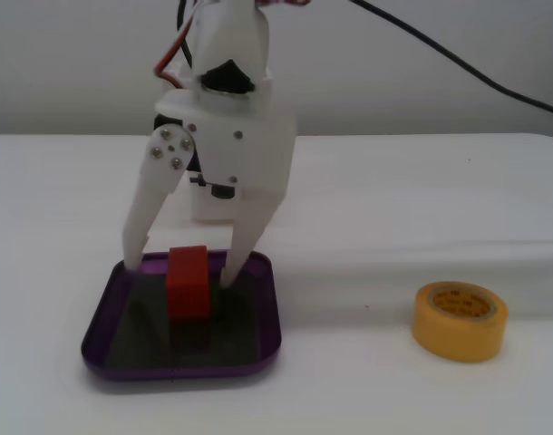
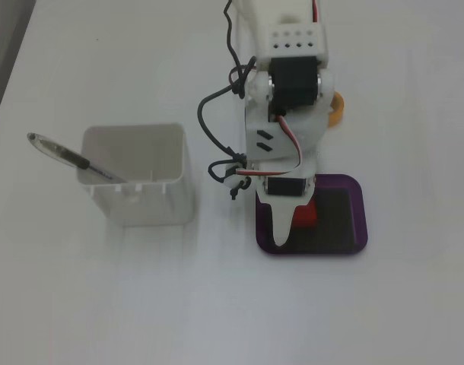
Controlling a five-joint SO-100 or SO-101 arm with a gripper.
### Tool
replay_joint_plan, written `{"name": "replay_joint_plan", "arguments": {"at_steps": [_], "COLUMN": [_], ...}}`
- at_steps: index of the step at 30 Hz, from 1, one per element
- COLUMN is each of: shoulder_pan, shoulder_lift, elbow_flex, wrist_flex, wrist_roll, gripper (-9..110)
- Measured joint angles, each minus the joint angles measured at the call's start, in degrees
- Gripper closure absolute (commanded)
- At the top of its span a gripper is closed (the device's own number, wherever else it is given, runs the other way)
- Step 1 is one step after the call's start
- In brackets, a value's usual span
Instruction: Remove the cube from the box.
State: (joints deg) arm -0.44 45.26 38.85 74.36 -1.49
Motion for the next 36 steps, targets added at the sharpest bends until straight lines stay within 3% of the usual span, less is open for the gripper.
{"name": "replay_joint_plan", "arguments": {"at_steps": [7, 14, 26, 29, 36], "shoulder_pan": [-0.09, -0.35, -2.11, -1.32, -1.93], "shoulder_lift": [-1.85, -2.02, 12.13, 17.40, 29.00], "elbow_flex": [-1.58, -4.13, -17.75, -13.01, 14.68], "wrist_flex": [0.00, 1.41, 22.15, 22.85, 22.32], "wrist_roll": [-3.25, -3.52, -3.52, -3.78, -4.04], "gripper": [102, 102, 102, 102, 102]}}
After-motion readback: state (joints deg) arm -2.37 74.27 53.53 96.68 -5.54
